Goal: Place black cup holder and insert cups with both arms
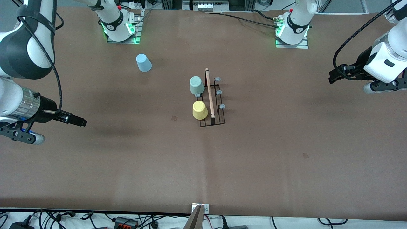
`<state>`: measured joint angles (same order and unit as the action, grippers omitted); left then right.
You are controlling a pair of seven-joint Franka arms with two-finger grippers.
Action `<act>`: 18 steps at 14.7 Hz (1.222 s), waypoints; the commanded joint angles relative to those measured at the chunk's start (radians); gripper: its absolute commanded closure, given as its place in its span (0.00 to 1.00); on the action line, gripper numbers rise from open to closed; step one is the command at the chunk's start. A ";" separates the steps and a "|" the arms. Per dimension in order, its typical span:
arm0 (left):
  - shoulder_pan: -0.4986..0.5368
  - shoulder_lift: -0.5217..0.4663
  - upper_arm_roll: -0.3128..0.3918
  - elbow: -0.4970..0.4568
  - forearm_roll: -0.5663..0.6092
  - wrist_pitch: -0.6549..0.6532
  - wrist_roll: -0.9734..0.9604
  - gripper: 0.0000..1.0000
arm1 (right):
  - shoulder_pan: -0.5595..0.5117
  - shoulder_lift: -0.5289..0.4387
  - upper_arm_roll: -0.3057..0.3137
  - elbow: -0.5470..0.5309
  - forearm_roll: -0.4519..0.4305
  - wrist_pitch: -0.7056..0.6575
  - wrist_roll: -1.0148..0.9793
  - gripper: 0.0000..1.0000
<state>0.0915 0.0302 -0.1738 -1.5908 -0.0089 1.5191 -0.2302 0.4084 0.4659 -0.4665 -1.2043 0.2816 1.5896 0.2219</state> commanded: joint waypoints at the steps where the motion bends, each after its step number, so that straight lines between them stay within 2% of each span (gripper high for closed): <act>1: 0.004 -0.006 -0.003 0.009 0.010 -0.013 -0.003 0.00 | -0.143 -0.061 0.173 -0.008 -0.094 0.010 -0.054 0.00; 3: 0.004 -0.006 -0.003 0.009 0.010 -0.013 -0.003 0.00 | -0.227 -0.095 0.244 -0.021 -0.114 0.013 -0.108 0.00; 5: 0.004 -0.006 -0.003 0.009 0.010 -0.013 -0.003 0.00 | -0.290 -0.134 0.287 -0.055 -0.120 0.013 -0.128 0.00; 10: 0.004 -0.006 -0.003 0.009 0.010 -0.011 -0.003 0.00 | -0.502 -0.194 0.483 -0.093 -0.203 0.012 -0.215 0.00; 13: 0.004 -0.006 -0.003 0.009 0.010 -0.011 -0.003 0.00 | -0.528 -0.249 0.497 -0.161 -0.249 0.027 -0.257 0.00; 16: 0.004 -0.006 -0.003 0.009 0.010 -0.011 -0.003 0.00 | -0.527 -0.259 0.497 -0.172 -0.286 0.012 -0.259 0.00; 18: 0.004 -0.006 -0.003 0.009 0.010 -0.011 -0.003 0.00 | -0.470 -0.257 0.465 -0.175 -0.324 0.004 -0.256 0.00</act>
<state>0.0920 0.0302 -0.1738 -1.5908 -0.0089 1.5191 -0.2302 -0.0980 0.2351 0.0105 -1.3413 0.0045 1.5920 -0.0198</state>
